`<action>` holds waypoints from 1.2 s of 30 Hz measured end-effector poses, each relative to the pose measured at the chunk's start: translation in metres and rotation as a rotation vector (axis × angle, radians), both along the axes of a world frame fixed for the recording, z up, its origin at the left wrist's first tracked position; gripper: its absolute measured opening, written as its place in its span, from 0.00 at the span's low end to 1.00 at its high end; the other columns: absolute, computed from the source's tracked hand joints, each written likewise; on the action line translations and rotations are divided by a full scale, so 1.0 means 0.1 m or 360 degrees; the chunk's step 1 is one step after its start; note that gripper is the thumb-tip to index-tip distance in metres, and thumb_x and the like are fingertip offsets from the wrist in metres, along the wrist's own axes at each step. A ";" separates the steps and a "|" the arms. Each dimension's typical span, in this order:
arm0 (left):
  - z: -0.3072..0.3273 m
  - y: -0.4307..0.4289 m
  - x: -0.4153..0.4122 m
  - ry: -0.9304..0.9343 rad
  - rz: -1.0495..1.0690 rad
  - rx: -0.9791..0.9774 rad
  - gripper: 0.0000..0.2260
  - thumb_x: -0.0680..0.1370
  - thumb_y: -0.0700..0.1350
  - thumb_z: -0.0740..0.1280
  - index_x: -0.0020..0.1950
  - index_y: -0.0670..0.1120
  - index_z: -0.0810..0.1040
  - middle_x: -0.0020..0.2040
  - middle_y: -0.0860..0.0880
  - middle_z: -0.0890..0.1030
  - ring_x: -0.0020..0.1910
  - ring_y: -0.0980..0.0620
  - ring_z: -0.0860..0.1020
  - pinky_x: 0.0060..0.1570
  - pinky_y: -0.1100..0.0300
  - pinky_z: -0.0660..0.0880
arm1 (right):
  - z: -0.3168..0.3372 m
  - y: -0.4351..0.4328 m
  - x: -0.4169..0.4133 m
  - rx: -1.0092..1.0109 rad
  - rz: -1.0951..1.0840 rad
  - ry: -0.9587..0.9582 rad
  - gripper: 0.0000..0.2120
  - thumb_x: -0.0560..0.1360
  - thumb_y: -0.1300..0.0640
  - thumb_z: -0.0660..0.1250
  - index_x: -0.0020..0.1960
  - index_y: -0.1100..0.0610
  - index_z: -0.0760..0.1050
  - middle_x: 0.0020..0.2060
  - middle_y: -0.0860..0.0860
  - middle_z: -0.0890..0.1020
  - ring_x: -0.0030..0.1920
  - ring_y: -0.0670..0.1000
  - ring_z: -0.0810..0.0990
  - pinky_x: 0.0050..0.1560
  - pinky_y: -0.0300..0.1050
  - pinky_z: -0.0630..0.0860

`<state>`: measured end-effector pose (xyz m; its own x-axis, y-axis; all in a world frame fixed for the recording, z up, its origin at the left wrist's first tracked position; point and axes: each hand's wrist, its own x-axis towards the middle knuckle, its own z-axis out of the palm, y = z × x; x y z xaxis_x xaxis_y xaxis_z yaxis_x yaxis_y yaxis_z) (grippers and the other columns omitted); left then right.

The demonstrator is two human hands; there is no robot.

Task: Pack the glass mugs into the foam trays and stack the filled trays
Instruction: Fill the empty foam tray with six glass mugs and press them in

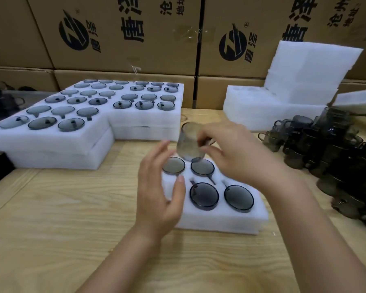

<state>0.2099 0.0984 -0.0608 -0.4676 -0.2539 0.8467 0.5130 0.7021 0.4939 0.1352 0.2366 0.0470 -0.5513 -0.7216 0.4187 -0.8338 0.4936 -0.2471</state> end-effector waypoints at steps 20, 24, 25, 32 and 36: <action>-0.03 -0.63 0.14 -0.0602 -0.0597 0.0408 0.28 0.68 0.52 0.70 0.68 0.53 0.69 0.64 0.50 0.76 0.63 0.49 0.75 0.61 0.54 0.71 | -0.44 -0.30 0.05 -0.0123 0.0165 -0.1002 0.23 0.68 0.44 0.72 0.61 0.42 0.70 0.53 0.39 0.77 0.55 0.39 0.76 0.57 0.42 0.74; -0.12 -0.76 0.16 -0.0749 -0.0741 0.0597 0.27 0.69 0.52 0.67 0.68 0.51 0.70 0.63 0.51 0.79 0.66 0.52 0.73 0.63 0.58 0.70 | -0.45 -0.25 0.04 0.0079 0.0182 -0.0993 0.23 0.68 0.45 0.73 0.61 0.41 0.71 0.51 0.36 0.76 0.50 0.36 0.76 0.56 0.41 0.74; -0.14 -0.76 0.15 -0.0798 -0.0751 0.0595 0.27 0.69 0.53 0.68 0.68 0.51 0.70 0.63 0.52 0.79 0.66 0.53 0.73 0.64 0.59 0.69 | -0.46 -0.26 0.05 0.0090 0.0185 -0.0995 0.24 0.68 0.46 0.74 0.61 0.42 0.71 0.51 0.36 0.76 0.50 0.37 0.76 0.56 0.42 0.74; -0.29 -0.78 0.05 -0.0962 -0.0732 0.0663 0.20 0.72 0.45 0.65 0.65 0.48 0.73 0.63 0.54 0.78 0.66 0.57 0.73 0.65 0.59 0.68 | -0.49 -0.31 0.05 0.0184 0.0207 -0.0920 0.26 0.69 0.47 0.73 0.65 0.42 0.70 0.55 0.37 0.75 0.52 0.39 0.75 0.59 0.45 0.73; -0.27 -0.76 0.04 -0.0940 -0.0694 0.0654 0.17 0.76 0.47 0.63 0.63 0.46 0.76 0.62 0.52 0.79 0.65 0.55 0.75 0.63 0.61 0.69 | -0.53 -0.32 0.04 0.0258 0.0214 -0.0891 0.27 0.70 0.49 0.73 0.67 0.41 0.68 0.58 0.37 0.74 0.51 0.37 0.72 0.58 0.40 0.71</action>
